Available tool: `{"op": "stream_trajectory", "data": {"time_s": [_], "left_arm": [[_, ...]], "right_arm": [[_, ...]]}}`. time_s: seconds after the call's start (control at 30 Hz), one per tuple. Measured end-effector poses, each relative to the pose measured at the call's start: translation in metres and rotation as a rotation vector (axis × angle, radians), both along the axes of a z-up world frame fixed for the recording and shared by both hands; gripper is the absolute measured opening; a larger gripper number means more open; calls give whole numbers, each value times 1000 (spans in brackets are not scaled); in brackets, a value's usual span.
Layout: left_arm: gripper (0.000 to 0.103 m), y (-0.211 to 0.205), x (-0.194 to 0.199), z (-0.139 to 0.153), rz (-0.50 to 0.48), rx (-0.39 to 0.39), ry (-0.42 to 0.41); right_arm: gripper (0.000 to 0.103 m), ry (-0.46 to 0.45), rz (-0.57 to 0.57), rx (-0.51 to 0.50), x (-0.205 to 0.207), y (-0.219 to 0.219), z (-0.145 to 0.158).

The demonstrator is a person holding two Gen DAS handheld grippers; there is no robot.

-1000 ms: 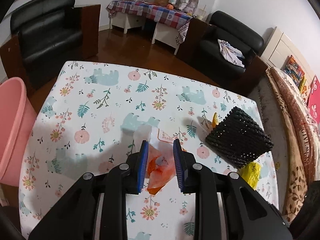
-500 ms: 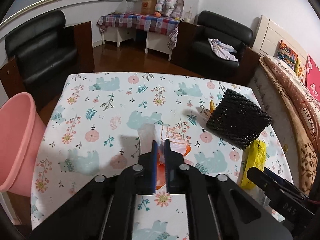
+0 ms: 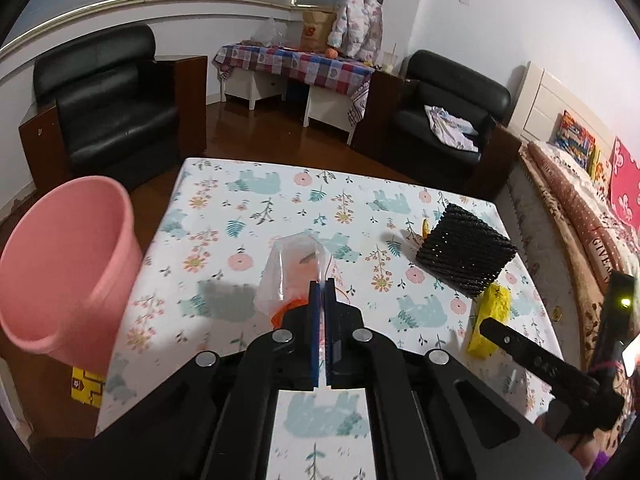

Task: Collect trash
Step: 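Grasp the orange-white wrapper with the left tool while the right tool grasps the yellow bag, then carry the wrapper and yellow bag to the pink bucket and release both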

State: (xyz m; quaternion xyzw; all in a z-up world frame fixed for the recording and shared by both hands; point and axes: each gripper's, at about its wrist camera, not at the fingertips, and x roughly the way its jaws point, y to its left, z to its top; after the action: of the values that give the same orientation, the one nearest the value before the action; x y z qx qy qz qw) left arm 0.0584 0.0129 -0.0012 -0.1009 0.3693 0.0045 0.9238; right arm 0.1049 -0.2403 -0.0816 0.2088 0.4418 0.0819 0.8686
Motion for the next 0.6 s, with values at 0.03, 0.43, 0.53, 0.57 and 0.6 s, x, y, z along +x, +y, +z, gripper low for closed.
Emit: {"op": "stream_trajectory", "data": {"time_s": [0.03,0.43,0.53,0.57,0.6], "left_arm": [[1,2,-4,2,-1,-5,-4],[1,10,-38,10,-66,-70,-63],[1,12,-45,11,-78,-84,-74],[1,14,-46,12,-80,-86,-77],[1,15,-48,13,-81,-88,-81]], "right_arm": [[41,3,-8,3,0,-2,-1],[4,-7,-20,-72,-26,-4,9],[4,-21,-26,-77,-36,-4,19],[4,-28,-23,-84,-39,-3,22],[4,-37,-21,-94,-44,-1,26]]}}
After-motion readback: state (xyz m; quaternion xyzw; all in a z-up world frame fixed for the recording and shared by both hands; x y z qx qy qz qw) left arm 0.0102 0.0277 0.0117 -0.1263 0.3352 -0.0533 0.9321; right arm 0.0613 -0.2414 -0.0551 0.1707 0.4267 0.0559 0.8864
